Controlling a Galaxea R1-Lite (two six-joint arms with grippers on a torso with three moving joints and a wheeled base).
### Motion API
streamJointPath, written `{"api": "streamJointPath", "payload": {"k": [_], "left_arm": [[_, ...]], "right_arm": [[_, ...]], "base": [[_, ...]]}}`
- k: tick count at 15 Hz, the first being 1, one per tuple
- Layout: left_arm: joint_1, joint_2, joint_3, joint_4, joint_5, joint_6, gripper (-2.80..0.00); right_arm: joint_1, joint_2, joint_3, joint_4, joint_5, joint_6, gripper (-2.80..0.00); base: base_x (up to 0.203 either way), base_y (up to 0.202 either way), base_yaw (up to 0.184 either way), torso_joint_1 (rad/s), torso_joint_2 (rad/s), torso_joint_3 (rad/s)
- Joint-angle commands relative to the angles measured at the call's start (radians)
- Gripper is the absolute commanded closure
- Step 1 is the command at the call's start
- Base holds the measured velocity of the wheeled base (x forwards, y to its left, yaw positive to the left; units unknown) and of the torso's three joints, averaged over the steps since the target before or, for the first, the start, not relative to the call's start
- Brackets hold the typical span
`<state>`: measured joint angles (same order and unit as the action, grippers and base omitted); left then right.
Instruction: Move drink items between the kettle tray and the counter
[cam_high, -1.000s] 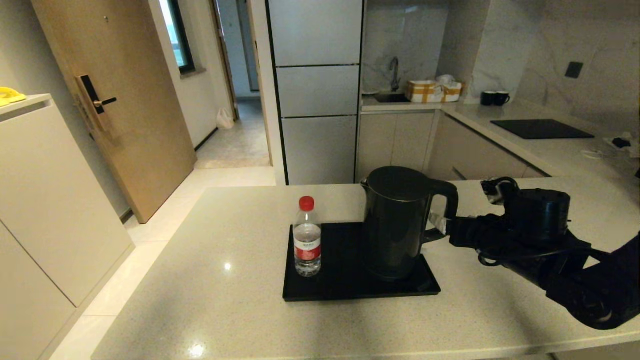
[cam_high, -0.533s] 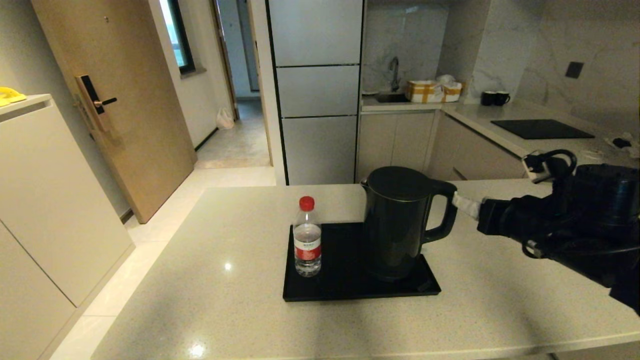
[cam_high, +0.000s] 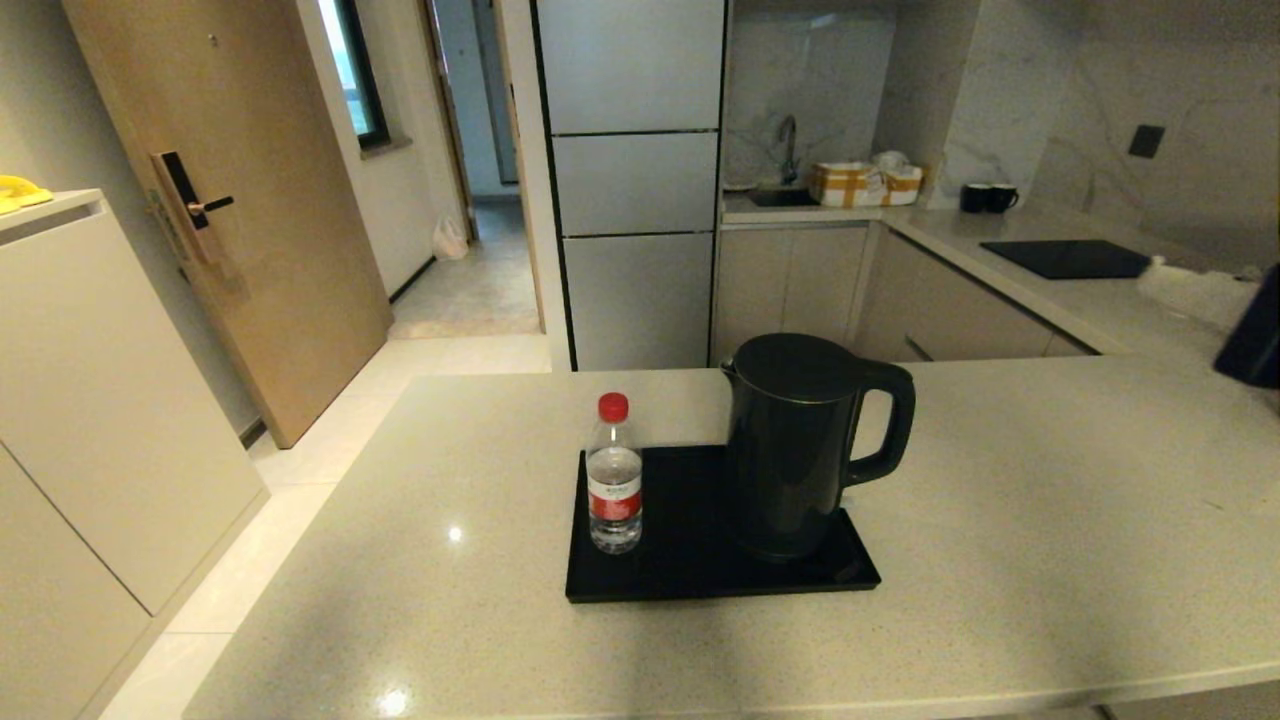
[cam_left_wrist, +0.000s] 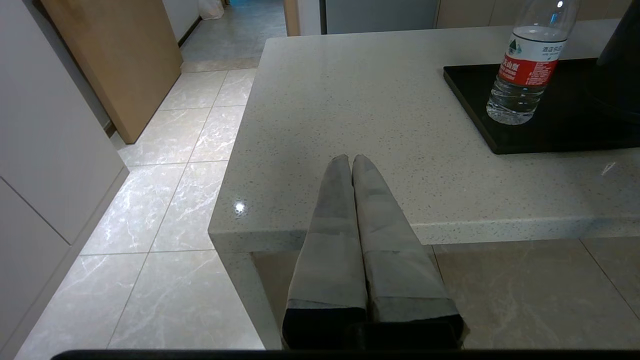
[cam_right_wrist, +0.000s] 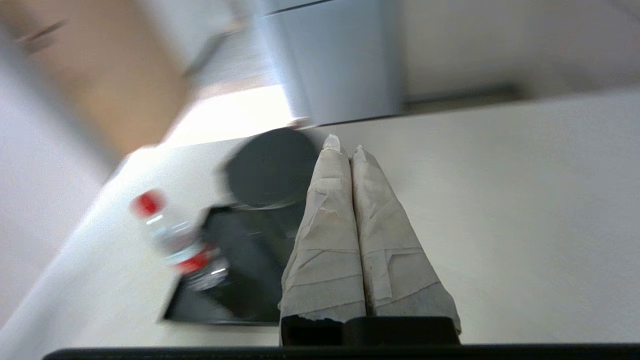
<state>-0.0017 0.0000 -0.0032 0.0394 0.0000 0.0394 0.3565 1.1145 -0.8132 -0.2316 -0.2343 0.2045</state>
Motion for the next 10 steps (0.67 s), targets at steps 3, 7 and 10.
{"api": "streamJointPath", "payload": {"k": [3, 7, 10], "left_arm": [[0.0, 0.0, 0.0, 0.0, 0.0, 0.0, 0.0], [0.0, 0.0, 0.0, 0.0, 0.0, 0.0, 0.0], [0.0, 0.0, 0.0, 0.0, 0.0, 0.0, 0.0]], "right_arm": [[0.029, -0.362, -0.129, 0.458, -0.203, -0.016, 0.0], [-0.171, -0.637, -0.178, 0.809, -0.21, -0.039, 0.0], [-0.309, -0.873, -0.173, 0.877, 0.021, -0.055, 0.0]], "base": [[0.0, 0.0, 0.0, 0.0, 0.0, 0.0], [0.0, 0.0, 0.0, 0.0, 0.0, 0.0], [0.0, 0.0, 0.0, 0.0, 0.0, 0.0]]}}
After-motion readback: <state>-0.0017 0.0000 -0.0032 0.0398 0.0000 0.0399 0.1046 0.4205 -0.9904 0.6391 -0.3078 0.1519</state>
